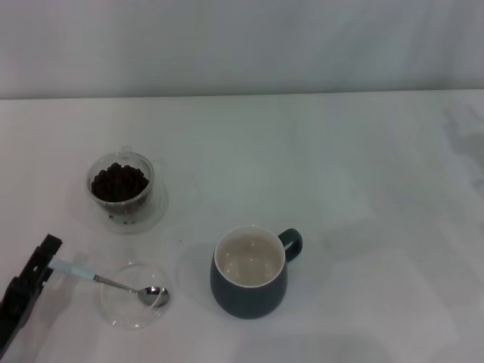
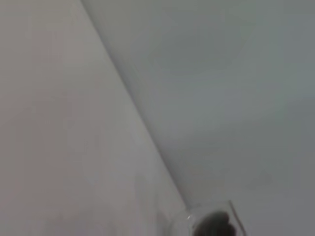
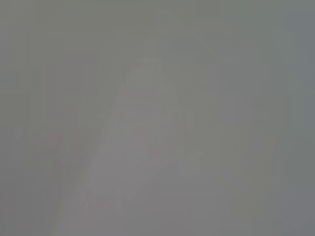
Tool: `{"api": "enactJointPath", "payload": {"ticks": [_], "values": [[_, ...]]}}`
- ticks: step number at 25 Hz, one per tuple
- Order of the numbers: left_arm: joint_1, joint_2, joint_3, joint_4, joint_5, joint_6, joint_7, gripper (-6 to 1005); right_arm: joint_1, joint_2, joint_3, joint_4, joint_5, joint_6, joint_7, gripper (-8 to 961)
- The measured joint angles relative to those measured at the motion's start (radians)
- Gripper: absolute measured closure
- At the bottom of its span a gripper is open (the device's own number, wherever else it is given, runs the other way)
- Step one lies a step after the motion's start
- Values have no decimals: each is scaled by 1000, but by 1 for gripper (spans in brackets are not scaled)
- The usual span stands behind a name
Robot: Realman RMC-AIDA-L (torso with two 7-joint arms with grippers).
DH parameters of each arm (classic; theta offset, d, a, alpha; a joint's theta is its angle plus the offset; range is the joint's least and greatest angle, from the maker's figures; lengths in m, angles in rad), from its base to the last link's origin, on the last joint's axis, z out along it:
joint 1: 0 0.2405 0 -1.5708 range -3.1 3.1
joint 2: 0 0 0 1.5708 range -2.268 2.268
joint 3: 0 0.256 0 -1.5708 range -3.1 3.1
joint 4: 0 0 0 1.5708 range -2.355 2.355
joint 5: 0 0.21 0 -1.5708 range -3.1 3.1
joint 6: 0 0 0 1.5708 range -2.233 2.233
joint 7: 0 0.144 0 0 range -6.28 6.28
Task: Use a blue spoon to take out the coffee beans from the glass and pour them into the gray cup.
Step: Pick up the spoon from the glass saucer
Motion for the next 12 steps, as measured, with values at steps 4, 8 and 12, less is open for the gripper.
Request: {"api": "enactJointPath", "payload": {"ticks": [4,8,12], "values": [[-8,1,5,11,24,-34,-16,123,-5,7,1,0,1,-3,0,508],[-31,1,14,22,67,-56,-30,123,-7,12,2,0,1,-4,-1,508],[-53,1,16,26,105,-62,-32,124,-14,14,2,0,2,-4,-1,507]]}}
